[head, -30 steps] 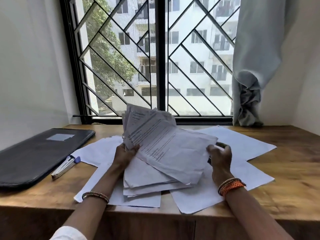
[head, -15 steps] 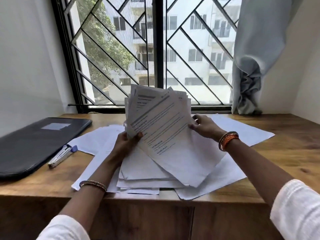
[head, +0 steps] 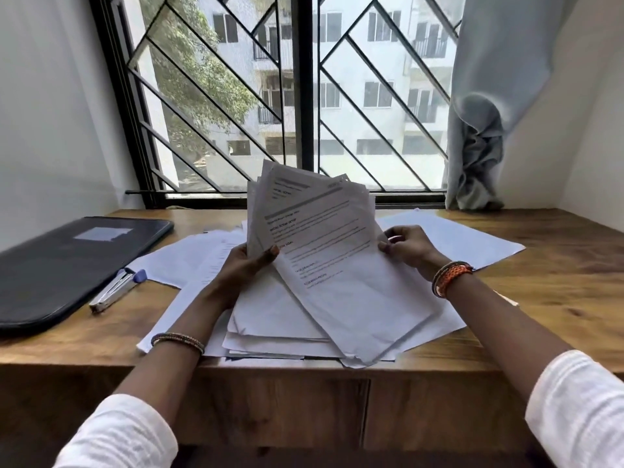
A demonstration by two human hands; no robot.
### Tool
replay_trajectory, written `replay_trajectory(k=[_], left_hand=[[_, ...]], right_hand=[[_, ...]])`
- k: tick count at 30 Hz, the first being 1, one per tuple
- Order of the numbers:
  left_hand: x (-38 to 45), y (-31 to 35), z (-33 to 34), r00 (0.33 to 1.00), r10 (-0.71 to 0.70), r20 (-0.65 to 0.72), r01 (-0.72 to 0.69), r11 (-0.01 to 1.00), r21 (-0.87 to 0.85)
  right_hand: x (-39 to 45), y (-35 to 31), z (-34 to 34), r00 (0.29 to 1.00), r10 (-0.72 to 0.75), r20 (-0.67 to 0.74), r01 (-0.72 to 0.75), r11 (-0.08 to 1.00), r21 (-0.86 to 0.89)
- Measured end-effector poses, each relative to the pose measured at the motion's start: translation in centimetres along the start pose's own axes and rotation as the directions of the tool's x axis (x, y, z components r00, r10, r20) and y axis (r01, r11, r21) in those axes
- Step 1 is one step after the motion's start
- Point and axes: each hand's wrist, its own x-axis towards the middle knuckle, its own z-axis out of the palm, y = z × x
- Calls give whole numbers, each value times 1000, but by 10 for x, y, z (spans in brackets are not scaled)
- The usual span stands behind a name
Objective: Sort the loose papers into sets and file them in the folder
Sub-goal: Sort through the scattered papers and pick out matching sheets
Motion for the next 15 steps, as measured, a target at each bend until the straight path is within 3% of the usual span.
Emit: replay_trajectory(k=[4, 8, 11, 15], left_hand=[[2, -2, 0, 997, 19, -74, -14, 997, 72], [6, -2, -5, 982, 61, -179, -46, 995, 87], [7, -2, -7, 975, 74, -208, -61, 996, 67], [9, -1, -6, 979, 53, -196, -50, 999, 17]], right_hand=[[7, 9, -12, 989, 16, -147, -27, 997, -69], [11, 16, -49, 913, -48, -406, -24, 985, -170], [7, 24, -84, 796, -124, -592, -43, 965, -260], [-1, 5, -125, 531, -369, -763, 54, 913, -404]])
